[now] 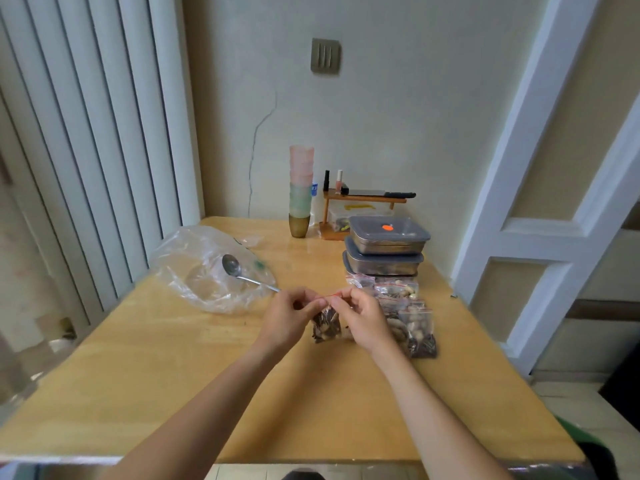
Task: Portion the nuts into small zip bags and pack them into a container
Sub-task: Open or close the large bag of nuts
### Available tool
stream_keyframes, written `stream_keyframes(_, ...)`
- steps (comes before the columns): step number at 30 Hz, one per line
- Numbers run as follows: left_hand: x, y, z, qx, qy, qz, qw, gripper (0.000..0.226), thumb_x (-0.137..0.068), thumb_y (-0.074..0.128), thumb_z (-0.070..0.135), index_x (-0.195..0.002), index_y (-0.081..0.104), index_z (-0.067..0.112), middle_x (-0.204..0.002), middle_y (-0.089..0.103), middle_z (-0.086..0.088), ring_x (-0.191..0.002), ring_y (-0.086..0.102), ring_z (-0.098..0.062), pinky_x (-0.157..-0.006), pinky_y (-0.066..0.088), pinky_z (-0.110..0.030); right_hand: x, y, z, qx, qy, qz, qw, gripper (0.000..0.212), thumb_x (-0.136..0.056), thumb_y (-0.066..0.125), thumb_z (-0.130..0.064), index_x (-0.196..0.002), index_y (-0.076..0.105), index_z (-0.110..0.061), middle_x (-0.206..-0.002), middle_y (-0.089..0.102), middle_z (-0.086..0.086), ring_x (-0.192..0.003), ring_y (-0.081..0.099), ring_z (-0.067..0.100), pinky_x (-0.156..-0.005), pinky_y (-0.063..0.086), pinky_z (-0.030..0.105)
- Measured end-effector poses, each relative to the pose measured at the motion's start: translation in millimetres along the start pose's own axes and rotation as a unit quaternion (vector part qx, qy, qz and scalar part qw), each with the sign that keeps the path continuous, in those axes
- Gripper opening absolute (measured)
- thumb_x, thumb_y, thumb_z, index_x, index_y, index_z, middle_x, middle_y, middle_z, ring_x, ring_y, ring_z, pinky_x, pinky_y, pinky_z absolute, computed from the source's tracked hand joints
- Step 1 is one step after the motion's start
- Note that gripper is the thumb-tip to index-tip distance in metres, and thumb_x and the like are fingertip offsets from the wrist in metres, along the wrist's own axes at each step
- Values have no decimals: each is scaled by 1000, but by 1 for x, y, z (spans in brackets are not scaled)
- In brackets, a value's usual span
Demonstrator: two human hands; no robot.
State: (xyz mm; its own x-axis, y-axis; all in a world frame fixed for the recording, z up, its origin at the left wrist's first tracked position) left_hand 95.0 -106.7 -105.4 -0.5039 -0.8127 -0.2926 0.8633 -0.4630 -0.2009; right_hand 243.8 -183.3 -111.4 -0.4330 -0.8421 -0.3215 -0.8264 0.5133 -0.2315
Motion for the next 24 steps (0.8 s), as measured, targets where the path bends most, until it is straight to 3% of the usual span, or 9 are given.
stream_keyframes(5,10,-15,-15,28,-12,23,999,6,-91,74,17,-87,75,12,-79,74,-2,-71,63,-6,-69,50,-17,8,28,16,-62,48,35,996,10,-100,66,-10,-98,72,-2,-87,74,2,-80,65,5,-75,50,23)
stream_keyframes(11,11,-32,-44,78,-33,60,995,18,-96,69,22,-81,70,12,-71,64,9,-69,56,-4,-69,44,-22,15,51,33,-84,67,102,989,23,-95,67,-28,-89,66,-5,-79,66,3,-74,58,10,-69,46,27)
stream_keyframes(18,12,-27,-50,100,-19,62,993,20,-98,67,26,-80,70,15,-71,64,11,-71,56,-5,-70,44,-21,10,54,35,-103,55,97,988,12,-97,70,-11,-93,63,-1,-81,68,5,-76,61,11,-69,48,25)
stream_keyframes(24,13,-28,-48,92,-3,65,994,17,-98,66,23,-86,74,14,-82,74,0,-78,64,-8,-75,50,-22,4,60,32,-136,66,44,988,11,-95,74,-12,-99,70,-2,-88,75,4,-83,69,9,-74,52,20)
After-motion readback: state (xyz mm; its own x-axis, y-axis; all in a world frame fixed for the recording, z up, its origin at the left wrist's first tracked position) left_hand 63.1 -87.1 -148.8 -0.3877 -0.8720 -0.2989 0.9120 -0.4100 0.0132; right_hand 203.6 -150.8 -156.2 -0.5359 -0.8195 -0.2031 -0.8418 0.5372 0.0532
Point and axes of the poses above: each hand's wrist, its own x-axis away from the middle knuckle, its own y-axis out of the palm, z = x × y, the point moved 7 cm from there along -x, towards the middle knuckle
